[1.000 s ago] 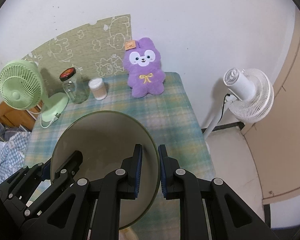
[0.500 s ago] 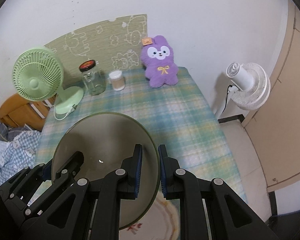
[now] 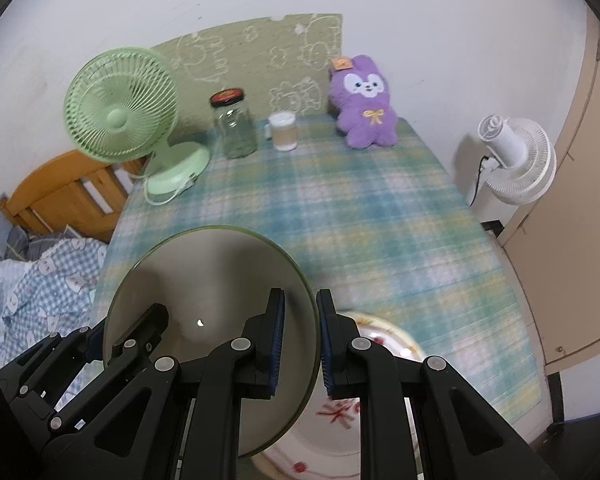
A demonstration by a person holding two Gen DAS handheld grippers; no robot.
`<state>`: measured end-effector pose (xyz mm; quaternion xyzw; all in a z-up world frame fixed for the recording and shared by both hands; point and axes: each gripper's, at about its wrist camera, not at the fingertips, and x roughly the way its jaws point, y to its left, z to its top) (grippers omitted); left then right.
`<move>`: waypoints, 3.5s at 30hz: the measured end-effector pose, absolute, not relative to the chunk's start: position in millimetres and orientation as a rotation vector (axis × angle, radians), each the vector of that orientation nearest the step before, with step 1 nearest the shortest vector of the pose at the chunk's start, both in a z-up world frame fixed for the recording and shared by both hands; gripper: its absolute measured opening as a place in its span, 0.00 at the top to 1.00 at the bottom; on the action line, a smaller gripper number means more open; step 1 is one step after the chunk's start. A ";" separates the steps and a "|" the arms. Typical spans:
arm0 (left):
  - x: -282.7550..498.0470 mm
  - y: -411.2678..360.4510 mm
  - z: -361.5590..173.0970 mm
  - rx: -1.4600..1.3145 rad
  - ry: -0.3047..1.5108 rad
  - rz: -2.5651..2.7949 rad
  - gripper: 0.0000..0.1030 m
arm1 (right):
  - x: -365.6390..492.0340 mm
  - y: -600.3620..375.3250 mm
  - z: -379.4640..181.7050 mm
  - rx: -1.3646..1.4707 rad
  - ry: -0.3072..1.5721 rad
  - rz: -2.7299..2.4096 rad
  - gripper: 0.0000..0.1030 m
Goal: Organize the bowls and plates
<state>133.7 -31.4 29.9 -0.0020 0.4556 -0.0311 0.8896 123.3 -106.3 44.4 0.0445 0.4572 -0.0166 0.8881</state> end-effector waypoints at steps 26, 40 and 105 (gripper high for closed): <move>106.3 35.5 -27.2 -0.061 1.098 -0.013 0.83 | 102.5 -38.4 -9.5 0.027 1.078 0.036 0.81; 99.5 35.6 -29.0 -0.005 1.075 0.018 0.83 | 103.2 -32.5 -21.3 0.035 1.108 0.035 0.81; 111.3 46.4 -65.1 -0.134 1.157 -0.057 0.31 | 127.8 -38.3 -65.2 0.083 1.227 0.119 0.59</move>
